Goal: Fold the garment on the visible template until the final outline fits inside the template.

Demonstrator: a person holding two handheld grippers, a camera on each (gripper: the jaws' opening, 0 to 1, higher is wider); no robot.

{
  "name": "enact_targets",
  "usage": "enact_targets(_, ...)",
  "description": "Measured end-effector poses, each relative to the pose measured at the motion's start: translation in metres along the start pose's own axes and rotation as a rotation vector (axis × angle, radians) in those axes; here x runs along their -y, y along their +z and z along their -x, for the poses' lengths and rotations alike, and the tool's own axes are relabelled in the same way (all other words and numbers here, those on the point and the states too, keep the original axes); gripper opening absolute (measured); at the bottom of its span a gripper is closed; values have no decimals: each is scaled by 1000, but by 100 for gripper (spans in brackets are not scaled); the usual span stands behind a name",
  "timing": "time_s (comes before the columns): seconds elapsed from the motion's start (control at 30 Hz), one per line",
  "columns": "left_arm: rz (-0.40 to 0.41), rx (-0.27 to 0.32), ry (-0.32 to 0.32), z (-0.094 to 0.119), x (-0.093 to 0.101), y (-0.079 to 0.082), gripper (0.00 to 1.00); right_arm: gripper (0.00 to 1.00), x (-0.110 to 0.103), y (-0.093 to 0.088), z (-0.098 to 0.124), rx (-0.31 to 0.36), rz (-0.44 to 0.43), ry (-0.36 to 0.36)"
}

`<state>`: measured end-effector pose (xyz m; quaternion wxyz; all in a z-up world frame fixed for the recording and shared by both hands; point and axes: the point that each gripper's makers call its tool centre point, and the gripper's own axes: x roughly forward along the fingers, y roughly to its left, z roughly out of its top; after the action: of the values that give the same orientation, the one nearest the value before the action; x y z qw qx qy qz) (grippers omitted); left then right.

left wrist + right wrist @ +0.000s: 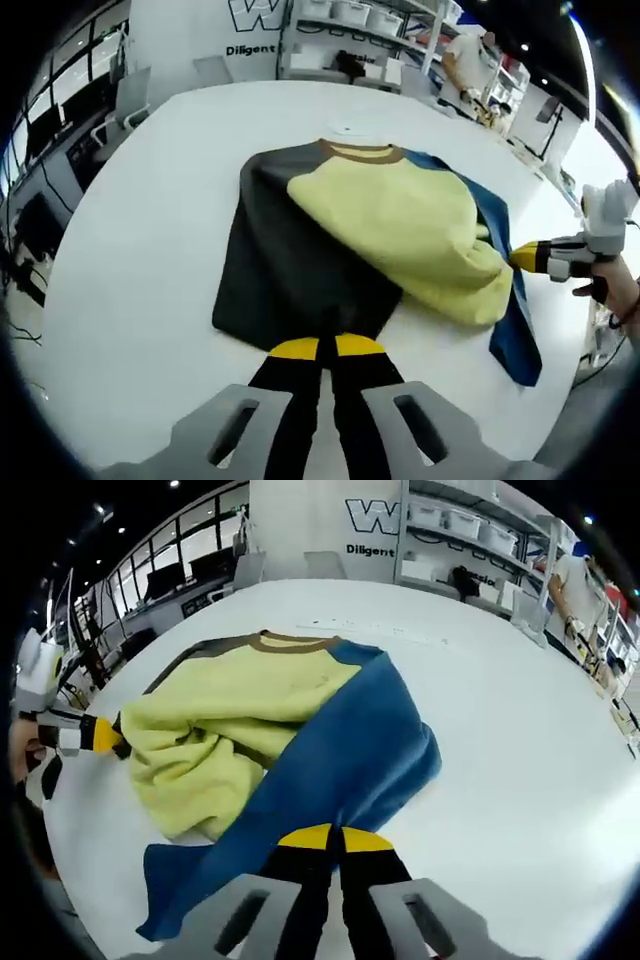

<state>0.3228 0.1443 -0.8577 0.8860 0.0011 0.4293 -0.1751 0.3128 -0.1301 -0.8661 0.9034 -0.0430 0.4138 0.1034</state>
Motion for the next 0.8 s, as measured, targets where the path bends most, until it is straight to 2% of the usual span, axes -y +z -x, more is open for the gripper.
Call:
enact_targets(0.17, -10, 14, 14, 6, -8, 3, 2, 0, 4, 0, 3, -4, 40, -8)
enact_targets(0.33, -16, 31, 51, 17, -29, 8, 2, 0, 20, 2, 6, -5, 58, -41)
enact_targets(0.53, 7, 35, 93, 27, -56, 8, 2, 0, 48, 5, 15, -4, 45, -98)
enact_targets(0.57, 24, 49, 98, 29, -63, 9, 2, 0, 57, 6, 17, 2, 10, -114)
enact_targets(0.63, 20, 47, 100, 30, -67, 9, 2, 0, 62, 7, 17, 1, -2, -116)
enact_targets(0.8, -7, 43, 121, 31, -87, 17, 2, 0, 91, 17, 21, 1, -7, -178)
